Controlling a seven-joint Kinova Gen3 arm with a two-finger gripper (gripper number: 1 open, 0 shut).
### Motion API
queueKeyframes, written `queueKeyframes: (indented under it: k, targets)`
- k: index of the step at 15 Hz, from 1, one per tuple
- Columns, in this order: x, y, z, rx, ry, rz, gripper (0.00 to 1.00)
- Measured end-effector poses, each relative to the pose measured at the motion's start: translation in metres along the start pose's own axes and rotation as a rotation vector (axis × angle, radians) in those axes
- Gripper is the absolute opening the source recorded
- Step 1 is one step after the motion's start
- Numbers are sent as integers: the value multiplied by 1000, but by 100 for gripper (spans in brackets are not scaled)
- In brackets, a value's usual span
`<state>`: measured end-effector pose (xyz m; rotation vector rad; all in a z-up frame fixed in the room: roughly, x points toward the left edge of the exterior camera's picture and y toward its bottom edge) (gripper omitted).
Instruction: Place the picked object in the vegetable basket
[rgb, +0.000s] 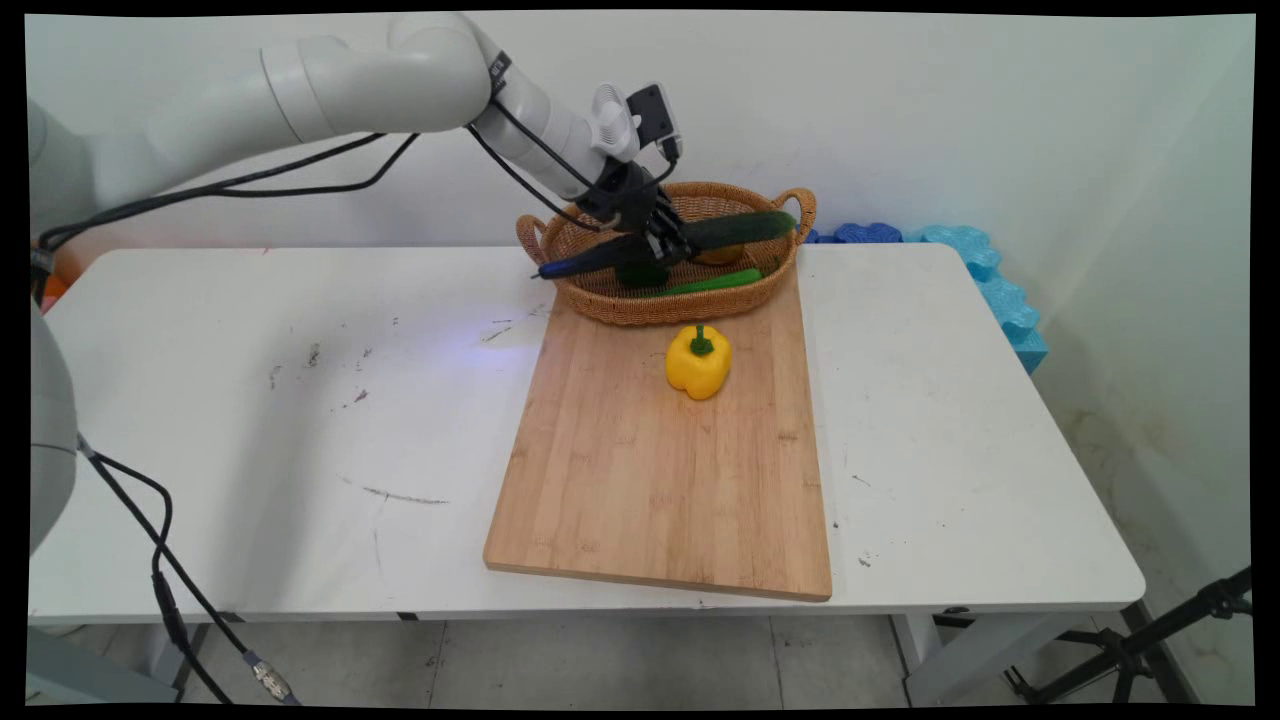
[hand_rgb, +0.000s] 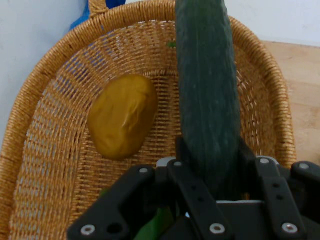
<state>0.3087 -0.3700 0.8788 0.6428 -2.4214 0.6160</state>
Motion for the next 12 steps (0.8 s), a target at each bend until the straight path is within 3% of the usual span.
queueKeyframes:
  k: [7, 8, 12]
  targets:
    - [-2, -1, 15, 6, -15, -9, 0]
    - [-2, -1, 15, 7, -16, -9, 100]
    - [-4, -2, 15, 9, -14, -6, 100]
